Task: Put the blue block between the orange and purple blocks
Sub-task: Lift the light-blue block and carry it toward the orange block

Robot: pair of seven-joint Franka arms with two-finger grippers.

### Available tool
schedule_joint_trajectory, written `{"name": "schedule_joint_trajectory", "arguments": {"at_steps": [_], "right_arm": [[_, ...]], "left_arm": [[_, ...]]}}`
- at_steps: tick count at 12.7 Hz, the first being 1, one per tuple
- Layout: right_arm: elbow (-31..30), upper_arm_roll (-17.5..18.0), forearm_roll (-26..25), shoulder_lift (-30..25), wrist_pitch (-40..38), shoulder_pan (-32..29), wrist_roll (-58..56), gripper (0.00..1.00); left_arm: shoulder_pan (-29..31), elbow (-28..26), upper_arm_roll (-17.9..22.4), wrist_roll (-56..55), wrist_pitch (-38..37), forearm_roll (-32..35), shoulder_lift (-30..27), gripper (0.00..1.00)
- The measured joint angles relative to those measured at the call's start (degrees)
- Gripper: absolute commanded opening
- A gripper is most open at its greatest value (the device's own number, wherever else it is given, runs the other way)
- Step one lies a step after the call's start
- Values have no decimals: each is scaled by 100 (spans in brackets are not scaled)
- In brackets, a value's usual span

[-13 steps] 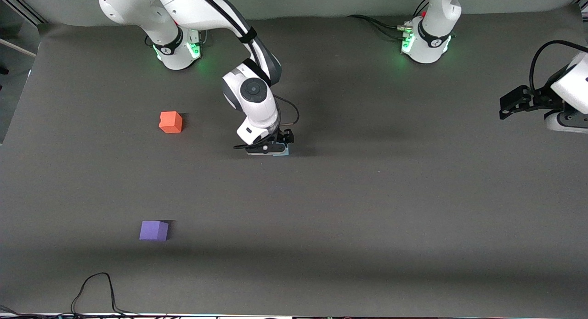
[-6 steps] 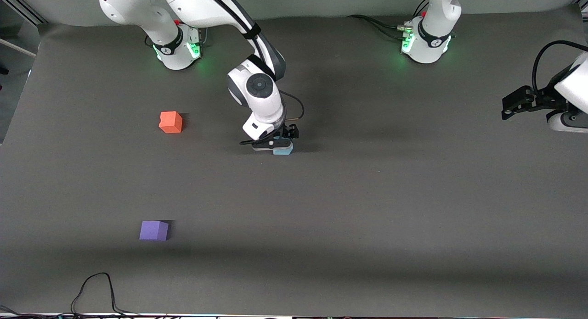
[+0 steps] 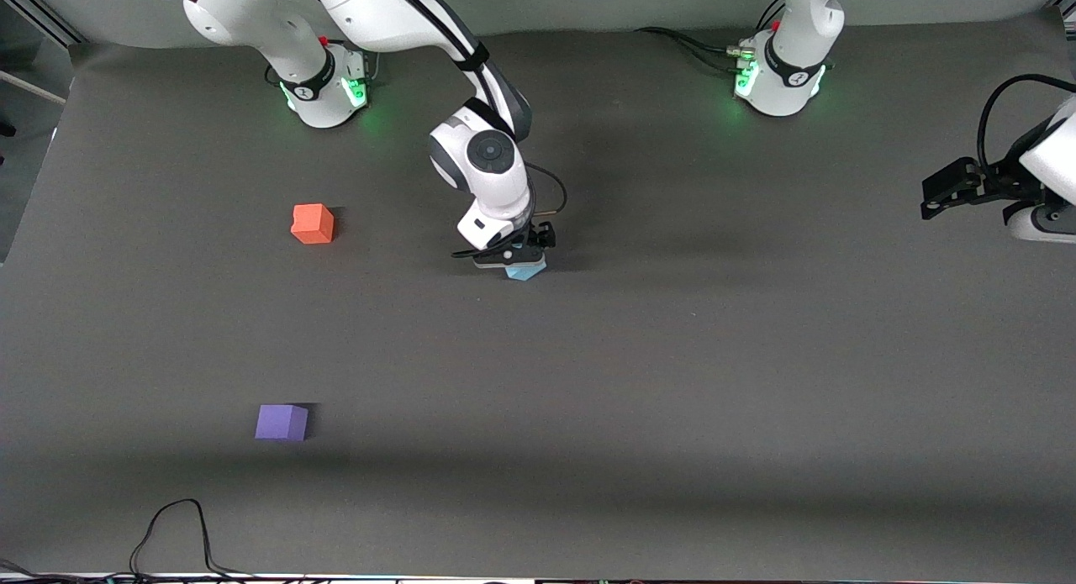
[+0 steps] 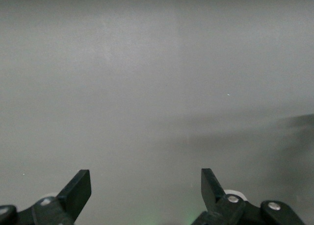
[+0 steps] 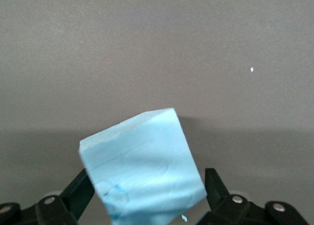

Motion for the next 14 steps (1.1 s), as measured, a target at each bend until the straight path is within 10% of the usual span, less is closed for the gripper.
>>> {"name": "schedule_joint_trajectory", "arguments": {"at_steps": [2, 8, 14], "right_arm": [[1, 0, 2, 74, 78, 16, 34, 100], [21, -48, 12, 100, 181, 0, 91, 53], [564, -229, 27, -9, -170, -215, 300, 51]], "left_arm": [[9, 0, -2, 0, 0, 0, 0, 100], [16, 0, -3, -29, 3, 0, 0, 100], [40, 1, -3, -39, 10, -2, -1, 100]]}}
